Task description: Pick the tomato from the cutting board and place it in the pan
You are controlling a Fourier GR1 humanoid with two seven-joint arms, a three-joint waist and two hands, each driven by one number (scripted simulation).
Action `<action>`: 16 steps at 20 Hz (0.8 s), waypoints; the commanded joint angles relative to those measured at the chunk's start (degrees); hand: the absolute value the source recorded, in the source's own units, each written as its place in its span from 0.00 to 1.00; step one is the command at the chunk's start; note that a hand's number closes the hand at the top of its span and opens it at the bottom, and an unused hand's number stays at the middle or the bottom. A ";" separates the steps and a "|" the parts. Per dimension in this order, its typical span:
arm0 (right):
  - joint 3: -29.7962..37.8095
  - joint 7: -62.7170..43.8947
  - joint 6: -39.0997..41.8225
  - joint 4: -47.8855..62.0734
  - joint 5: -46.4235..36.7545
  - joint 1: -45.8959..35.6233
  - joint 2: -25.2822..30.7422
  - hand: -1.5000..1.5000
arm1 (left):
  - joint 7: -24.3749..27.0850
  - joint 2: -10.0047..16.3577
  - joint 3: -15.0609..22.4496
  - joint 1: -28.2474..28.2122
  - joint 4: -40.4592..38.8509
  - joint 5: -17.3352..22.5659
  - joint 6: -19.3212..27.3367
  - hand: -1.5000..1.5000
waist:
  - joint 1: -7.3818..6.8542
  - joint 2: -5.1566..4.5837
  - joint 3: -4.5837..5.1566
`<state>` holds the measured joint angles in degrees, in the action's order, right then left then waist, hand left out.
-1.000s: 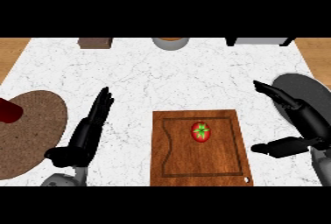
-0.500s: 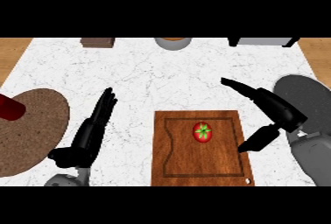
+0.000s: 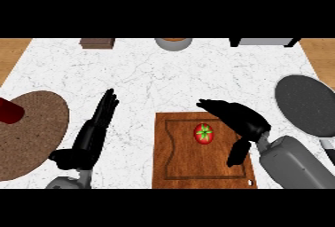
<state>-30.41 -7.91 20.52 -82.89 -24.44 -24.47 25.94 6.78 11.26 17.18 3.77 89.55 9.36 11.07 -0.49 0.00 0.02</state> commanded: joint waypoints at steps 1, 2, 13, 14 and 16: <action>-0.31 0.10 1.60 4.42 -4.85 -1.28 -2.83 0.00 | 5.95 -1.01 -2.85 0.73 -7.48 0.20 -2.96 0.50 | 0.30 -0.10 0.00; -0.90 -4.74 2.96 1.83 -5.10 -0.29 -5.49 0.00 | 2.87 -0.42 -3.37 1.17 -4.37 0.35 -3.08 0.50 | 0.34 -0.01 0.00; 5.91 0.60 3.21 7.80 -14.30 1.90 -12.37 0.00 | -2.27 -4.45 -2.63 -1.47 2.24 -5.72 -2.20 0.50 | 0.34 0.02 -0.02; 6.88 2.43 3.37 4.23 -14.21 5.47 -10.65 0.00 | -1.27 -3.47 -4.21 -2.33 2.12 -4.97 -4.01 0.50 | 0.44 0.04 -0.02; 8.53 5.33 1.70 9.67 -14.65 3.19 -12.09 0.00 | 0.47 -1.70 -6.83 -2.47 1.42 -3.05 -6.79 0.50 | 0.29 0.00 -0.02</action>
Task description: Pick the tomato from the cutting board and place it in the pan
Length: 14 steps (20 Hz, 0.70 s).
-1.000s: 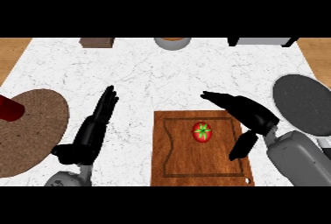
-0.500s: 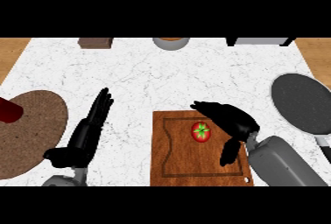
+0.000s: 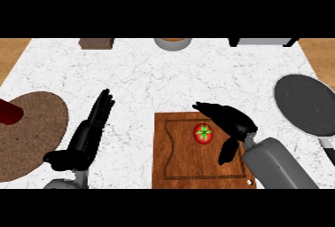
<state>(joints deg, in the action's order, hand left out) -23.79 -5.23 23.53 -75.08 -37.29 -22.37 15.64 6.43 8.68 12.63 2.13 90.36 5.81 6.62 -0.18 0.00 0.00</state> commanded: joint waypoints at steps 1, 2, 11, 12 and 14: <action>4.22 3.65 0.42 0.24 -0.47 1.11 0.33 0.00 | 2.15 -1.45 0.02 -2.67 -0.65 -1.25 -0.68 0.50 | 0.05 0.01 0.00; 3.47 4.63 -2.15 8.15 -3.21 -2.73 -3.36 0.00 | -0.82 0.11 -2.56 0.79 -0.26 1.59 -3.75 0.50 | -0.15 -0.06 -0.01; 5.65 6.10 -4.38 17.14 -10.09 -3.73 -7.89 0.00 | -1.82 -3.93 -2.26 1.01 -0.40 -2.74 -1.72 0.50 | -0.09 -0.04 -0.01; 5.13 6.27 -3.15 18.37 -10.07 -5.04 -8.16 0.00 | 3.31 -5.19 -1.43 2.53 -7.02 -4.96 -1.27 0.50 | -0.03 -0.09 0.00; 0.59 10.06 -2.64 20.22 -12.75 -3.87 -6.73 1.00 | -0.36 -2.57 -4.13 3.25 -3.49 -1.52 -3.52 0.50 | -0.21 -0.16 -0.01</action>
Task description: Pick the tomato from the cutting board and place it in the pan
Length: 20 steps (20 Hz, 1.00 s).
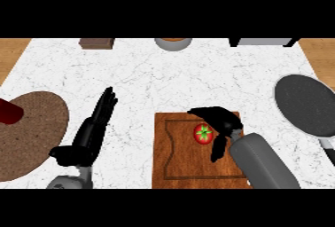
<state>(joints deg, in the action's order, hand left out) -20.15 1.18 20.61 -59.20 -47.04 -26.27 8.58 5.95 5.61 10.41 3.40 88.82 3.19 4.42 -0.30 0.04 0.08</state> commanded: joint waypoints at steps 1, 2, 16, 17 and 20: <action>-3.53 4.12 0.18 7.03 -3.97 -3.92 -1.41 1.00 | 0.73 0.63 -1.25 0.83 -0.71 0.62 -1.44 0.50 | -0.52 -0.24 -0.09; -3.16 4.10 -0.08 5.05 -4.96 -3.47 -0.70 1.00 | 1.77 -0.44 -1.01 0.02 -1.68 -0.22 -0.62 0.50 | -0.13 -0.12 -0.08; 3.08 8.25 -13.91 5.47 -10.20 -3.31 -2.73 1.00 | 1.86 -1.18 1.43 -7.18 4.03 -2.45 -1.91 0.50 | -0.08 -0.01 -0.08; 4.27 8.05 -14.30 1.79 -9.00 -2.25 -1.75 1.00 | 0.35 0.11 -1.94 -3.33 2.64 -0.93 -2.29 0.50 | 0.33 0.03 -0.07; 5.81 9.14 -18.76 -3.32 -9.31 -0.46 0.34 1.00 | 0.17 -1.85 -1.32 -2.25 1.66 -1.43 -0.82 0.50 | 0.67 0.06 -0.09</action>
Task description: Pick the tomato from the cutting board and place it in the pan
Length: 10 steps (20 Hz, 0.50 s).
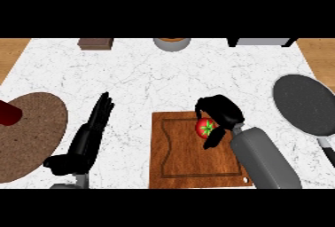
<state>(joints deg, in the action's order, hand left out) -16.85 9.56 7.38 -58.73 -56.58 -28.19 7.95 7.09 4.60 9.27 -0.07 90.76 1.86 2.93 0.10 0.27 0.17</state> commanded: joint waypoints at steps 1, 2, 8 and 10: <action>3.84 -5.15 -6.82 -5.12 -0.49 2.82 -0.01 1.00 | -1.67 0.13 -1.10 1.30 0.50 0.63 0.09 0.50 | 0.55 -0.06 -0.17; 6.92 -9.41 -7.57 -4.04 -0.57 0.57 0.41 1.00 | 1.51 0.89 -2.28 2.02 -3.06 0.15 -0.30 0.50 | 0.91 -0.19 -0.12; 11.25 -35.46 -15.67 -13.20 -8.72 2.83 -3.07 1.00 | -2.28 0.30 -1.89 1.57 0.27 0.33 1.00 0.50 | 2.67 0.82 -0.02; 9.82 -40.19 -19.41 -18.31 -12.50 4.22 -5.58 1.00 | 0.75 0.29 -0.46 -2.62 0.40 0.33 -0.42 0.50 | 1.48 0.67 -0.04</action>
<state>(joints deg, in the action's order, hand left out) -7.61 -20.06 -7.16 -69.76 -64.34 -24.89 4.94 6.98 4.61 8.37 -0.40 90.43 2.00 3.22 1.93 0.77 0.12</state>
